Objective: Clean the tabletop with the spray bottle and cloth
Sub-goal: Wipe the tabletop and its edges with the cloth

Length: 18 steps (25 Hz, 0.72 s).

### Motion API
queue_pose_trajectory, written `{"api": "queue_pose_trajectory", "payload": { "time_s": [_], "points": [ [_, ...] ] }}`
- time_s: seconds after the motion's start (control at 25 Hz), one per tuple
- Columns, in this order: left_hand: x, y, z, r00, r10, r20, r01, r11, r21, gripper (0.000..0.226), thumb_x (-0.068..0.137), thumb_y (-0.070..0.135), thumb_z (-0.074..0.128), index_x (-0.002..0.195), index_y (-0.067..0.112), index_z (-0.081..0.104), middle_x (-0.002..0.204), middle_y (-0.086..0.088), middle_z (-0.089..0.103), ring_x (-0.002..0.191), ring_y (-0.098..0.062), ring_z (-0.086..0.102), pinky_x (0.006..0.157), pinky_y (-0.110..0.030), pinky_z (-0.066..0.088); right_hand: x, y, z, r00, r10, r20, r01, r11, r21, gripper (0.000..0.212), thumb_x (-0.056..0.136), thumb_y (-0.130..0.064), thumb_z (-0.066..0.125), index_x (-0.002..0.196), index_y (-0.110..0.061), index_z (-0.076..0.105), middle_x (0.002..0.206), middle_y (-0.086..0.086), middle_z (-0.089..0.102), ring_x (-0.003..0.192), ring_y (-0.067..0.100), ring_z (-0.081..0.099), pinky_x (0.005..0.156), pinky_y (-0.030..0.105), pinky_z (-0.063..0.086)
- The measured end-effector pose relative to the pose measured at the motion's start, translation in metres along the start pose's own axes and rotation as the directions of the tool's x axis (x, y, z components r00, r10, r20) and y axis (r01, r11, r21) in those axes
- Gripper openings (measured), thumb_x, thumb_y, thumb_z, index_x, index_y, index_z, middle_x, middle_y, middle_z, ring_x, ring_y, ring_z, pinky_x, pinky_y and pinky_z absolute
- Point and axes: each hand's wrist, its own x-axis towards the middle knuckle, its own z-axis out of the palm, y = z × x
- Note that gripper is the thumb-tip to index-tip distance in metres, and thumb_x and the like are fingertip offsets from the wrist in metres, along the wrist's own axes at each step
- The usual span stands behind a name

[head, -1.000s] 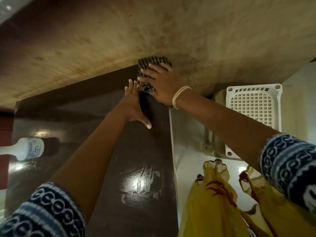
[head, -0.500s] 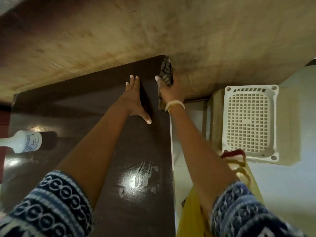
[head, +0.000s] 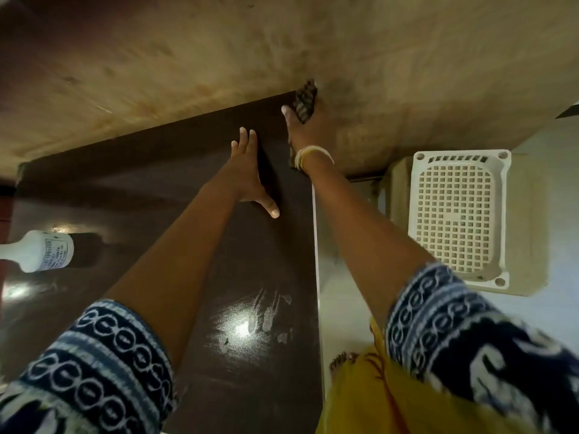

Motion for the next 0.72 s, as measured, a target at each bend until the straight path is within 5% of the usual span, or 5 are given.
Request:
{"api": "queue_pose_trajectory", "payload": {
  "time_s": [0.08,0.2,0.4,0.6,0.72],
  "points": [
    [0.000,-0.001,0.001,1.000,0.000,-0.004,0.000,1.000,0.003,0.166,0.038,0.035,0.098,0.154,0.015,-0.019,0.160,-0.001,-0.029,0.148,-0.026,-0.020,0.120,-0.048,0.010,0.023,-0.008,0.008,0.982,-0.190,0.009,0.179,0.902,-0.393,0.048,0.099,-0.037,0.050,0.143,-0.019,0.044,0.134,0.010,0.056,0.118,0.027,0.056,0.089,0.031,0.045],
    [0.002,-0.002,0.002,1.000,0.005,-0.007,-0.005,1.000,-0.008,0.166,0.039,0.035,0.098,0.154,0.016,-0.019,0.160,-0.001,-0.029,0.148,-0.025,-0.020,0.120,-0.048,0.010,0.025,-0.002,0.014,0.895,-0.388,0.222,0.390,0.433,-0.813,0.047,0.100,-0.035,0.042,0.146,-0.026,0.039,0.155,0.011,0.032,0.142,0.036,0.029,0.111,0.048,0.034],
    [-0.001,-0.006,0.005,0.999,0.043,-0.024,-0.043,0.999,-0.030,0.165,0.036,0.043,0.098,0.156,0.020,-0.013,0.163,0.001,-0.022,0.150,-0.026,-0.016,0.120,-0.049,0.011,0.017,0.000,-0.007,0.626,-0.400,0.669,0.735,0.016,-0.678,0.055,0.101,-0.039,0.038,0.153,-0.034,0.025,0.163,-0.002,0.019,0.151,0.028,0.013,0.119,0.054,0.010],
    [-0.050,-0.046,0.035,0.983,0.093,-0.155,-0.067,0.984,0.168,0.136,0.055,0.085,0.063,0.158,0.022,0.001,0.165,0.003,-0.011,0.152,-0.020,0.000,0.120,-0.058,0.010,-0.031,0.015,-0.014,0.575,-0.349,0.740,0.767,-0.086,-0.636,0.053,0.102,-0.042,0.032,0.154,-0.039,0.019,0.163,-0.008,0.017,0.151,0.024,0.013,0.118,0.052,0.013],
    [-0.102,-0.080,0.081,0.981,0.088,-0.171,-0.078,0.995,0.063,0.131,0.059,0.087,0.057,0.157,0.027,-0.004,0.165,0.007,-0.012,0.152,-0.017,-0.003,0.120,-0.055,0.007,-0.071,0.030,-0.021,0.593,-0.331,0.734,0.759,-0.074,-0.647,0.054,0.101,-0.042,0.034,0.153,-0.042,0.020,0.163,-0.010,0.017,0.151,0.022,0.013,0.119,0.052,0.012]
  ]
}}
